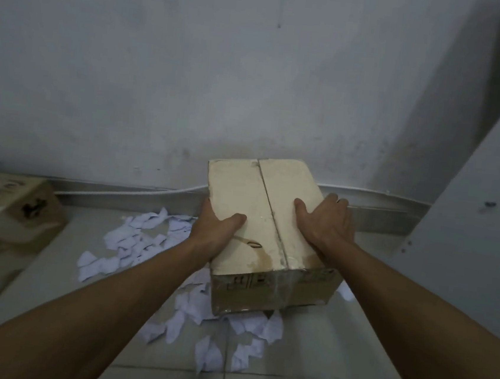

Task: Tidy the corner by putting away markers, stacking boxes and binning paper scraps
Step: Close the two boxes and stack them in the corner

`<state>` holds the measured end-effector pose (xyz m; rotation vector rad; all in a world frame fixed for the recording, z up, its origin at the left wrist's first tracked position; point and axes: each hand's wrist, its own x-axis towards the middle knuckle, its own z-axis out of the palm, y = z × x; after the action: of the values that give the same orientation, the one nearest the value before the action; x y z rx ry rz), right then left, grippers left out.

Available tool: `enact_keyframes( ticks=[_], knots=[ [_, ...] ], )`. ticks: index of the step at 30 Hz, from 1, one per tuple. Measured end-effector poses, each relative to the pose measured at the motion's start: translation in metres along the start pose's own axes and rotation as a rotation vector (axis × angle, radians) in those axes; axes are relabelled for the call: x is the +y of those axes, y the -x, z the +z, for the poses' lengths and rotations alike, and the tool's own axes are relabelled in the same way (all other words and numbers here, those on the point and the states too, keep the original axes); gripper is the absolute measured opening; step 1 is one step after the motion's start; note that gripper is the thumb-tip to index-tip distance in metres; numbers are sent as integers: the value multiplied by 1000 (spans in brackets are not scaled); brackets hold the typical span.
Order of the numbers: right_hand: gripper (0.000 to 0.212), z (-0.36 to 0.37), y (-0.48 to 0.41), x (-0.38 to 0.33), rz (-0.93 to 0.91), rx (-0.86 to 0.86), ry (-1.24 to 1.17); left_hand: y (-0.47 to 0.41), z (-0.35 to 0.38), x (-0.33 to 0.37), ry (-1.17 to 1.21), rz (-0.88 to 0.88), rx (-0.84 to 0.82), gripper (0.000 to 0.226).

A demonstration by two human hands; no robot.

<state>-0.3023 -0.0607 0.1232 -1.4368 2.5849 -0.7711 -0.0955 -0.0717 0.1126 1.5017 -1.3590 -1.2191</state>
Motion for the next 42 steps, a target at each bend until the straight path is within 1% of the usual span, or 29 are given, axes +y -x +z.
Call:
enact_keyframes(
  ticks=[5, 10, 12, 16, 22, 26, 29, 35, 40, 42],
  knots=[
    [75, 19, 18, -58, -96, -69, -21, 3, -67, -12, -10, -51, 82, 65],
    [78, 40, 43, -112, -216, -145, -81, 7, -132, -25, -20, -102, 218, 64],
    [75, 47, 54, -136, -266, -163, -106, 12, -159, -28, -10, -124, 270, 65],
    [72, 60, 72, -180, -341, -213, -141, 23, -205, -30, 18, -129, 344, 57],
    [73, 72, 102, -256, -451, -298, -231, 42, -289, -25, -45, -141, 496, 63],
    [70, 73, 120, -309, -508, -380, -303, 48, -348, -11, -114, -129, 525, 61],
    [69, 81, 137, -342, -532, -457, -350, 48, -392, -1, -186, -152, 546, 67],
    [66, 114, 171, -381, -576, -548, -420, 30, -454, -20, -290, -264, 556, 72],
    [71, 125, 187, -400, -562, -533, -497, 15, -490, -36, -278, -361, 508, 83],
    [69, 124, 190, -406, -564, -521, -494, 9, -496, -35, -330, -382, 504, 88]
  ],
)
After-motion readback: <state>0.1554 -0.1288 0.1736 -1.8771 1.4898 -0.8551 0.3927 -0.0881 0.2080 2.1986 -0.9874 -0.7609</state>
